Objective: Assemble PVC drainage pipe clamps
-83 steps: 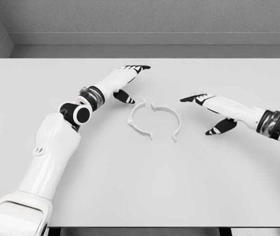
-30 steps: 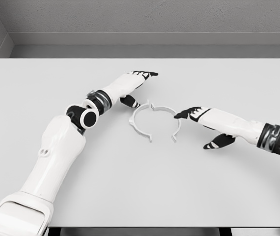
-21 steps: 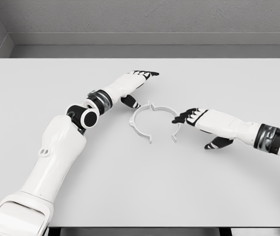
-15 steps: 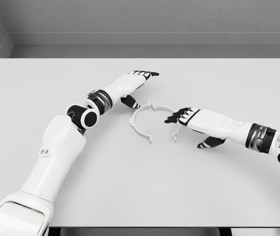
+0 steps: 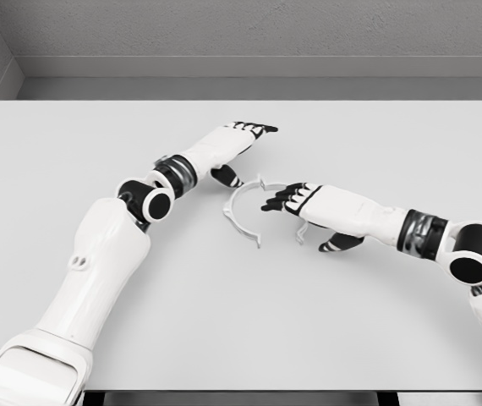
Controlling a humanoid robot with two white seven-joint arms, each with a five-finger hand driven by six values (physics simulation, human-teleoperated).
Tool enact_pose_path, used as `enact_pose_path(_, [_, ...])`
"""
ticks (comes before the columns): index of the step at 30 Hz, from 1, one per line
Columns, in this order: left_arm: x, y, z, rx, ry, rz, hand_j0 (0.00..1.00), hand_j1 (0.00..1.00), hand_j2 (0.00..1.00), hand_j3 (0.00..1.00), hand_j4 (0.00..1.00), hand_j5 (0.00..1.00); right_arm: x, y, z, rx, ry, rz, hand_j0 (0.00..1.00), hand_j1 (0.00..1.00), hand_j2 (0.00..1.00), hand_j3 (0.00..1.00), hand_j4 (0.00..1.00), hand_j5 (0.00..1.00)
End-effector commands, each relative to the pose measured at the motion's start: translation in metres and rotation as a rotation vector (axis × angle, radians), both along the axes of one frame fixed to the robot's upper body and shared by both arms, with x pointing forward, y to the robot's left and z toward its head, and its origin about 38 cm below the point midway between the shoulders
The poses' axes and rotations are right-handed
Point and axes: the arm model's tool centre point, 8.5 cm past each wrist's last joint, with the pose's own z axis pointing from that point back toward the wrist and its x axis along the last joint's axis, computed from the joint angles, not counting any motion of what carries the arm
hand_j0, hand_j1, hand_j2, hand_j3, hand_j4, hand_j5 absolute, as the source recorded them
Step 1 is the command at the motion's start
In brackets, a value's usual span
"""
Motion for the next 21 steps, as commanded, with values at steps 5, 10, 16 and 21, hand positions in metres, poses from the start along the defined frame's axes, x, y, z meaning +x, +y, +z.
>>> enact_pose_path(5, [0.0,-0.002,0.007,-0.011,-0.017,-0.004,1.0,1.0,1.0,1.0,1.0,1.0,0.005,0.003,-0.006,-0.048,-0.019,-0.014,1.0,1.0,1.0,1.0,1.0,1.0])
enact_pose_path(10, [0.0,0.001,0.022,-0.05,-0.051,-0.006,1.0,1.0,1.0,1.0,1.0,1.0,0.011,0.005,-0.011,-0.069,-0.016,-0.016,1.0,1.0,1.0,1.0,1.0,1.0])
enact_pose_path(16, [-0.013,0.015,0.046,-0.131,-0.129,0.026,1.0,1.0,1.0,1.0,1.0,1.0,0.013,0.006,-0.01,-0.066,-0.017,-0.019,1.0,1.0,1.0,1.0,1.0,1.0])
enact_pose_path(21, [-0.04,0.068,0.061,-0.154,-0.217,0.09,1.0,1.0,1.0,1.0,1.0,1.0,0.013,0.013,-0.01,-0.056,-0.021,-0.011,1.0,1.0,1.0,1.0,1.0,1.0])
